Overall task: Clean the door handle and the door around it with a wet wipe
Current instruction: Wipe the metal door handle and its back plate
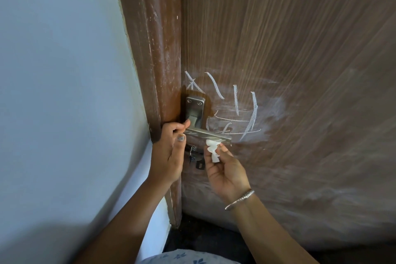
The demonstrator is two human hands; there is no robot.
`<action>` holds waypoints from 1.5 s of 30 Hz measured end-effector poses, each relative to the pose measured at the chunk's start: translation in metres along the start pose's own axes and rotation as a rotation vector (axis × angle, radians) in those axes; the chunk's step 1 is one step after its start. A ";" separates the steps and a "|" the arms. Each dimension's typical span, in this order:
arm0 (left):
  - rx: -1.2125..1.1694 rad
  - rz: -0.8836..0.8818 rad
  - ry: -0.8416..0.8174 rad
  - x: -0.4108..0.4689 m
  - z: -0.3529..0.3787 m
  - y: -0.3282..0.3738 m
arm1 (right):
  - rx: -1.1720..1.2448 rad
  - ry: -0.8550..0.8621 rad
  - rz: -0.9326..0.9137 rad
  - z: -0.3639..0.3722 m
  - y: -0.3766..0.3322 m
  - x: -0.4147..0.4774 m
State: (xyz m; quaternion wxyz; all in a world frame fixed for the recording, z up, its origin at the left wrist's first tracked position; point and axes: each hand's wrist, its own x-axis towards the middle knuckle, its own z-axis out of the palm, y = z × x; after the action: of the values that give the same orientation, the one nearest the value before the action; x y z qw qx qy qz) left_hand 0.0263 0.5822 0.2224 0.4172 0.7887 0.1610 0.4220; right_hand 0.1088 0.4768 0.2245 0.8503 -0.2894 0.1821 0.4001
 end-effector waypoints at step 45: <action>-0.153 -0.105 -0.065 0.000 -0.005 -0.009 | -0.219 -0.428 0.167 0.022 0.028 0.023</action>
State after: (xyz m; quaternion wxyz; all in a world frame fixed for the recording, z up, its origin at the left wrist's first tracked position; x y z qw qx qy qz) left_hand 0.0229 0.5905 0.2167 0.5027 0.7584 0.1557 0.3845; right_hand 0.1028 0.5186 0.2188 0.7972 -0.2724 -0.0233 0.5383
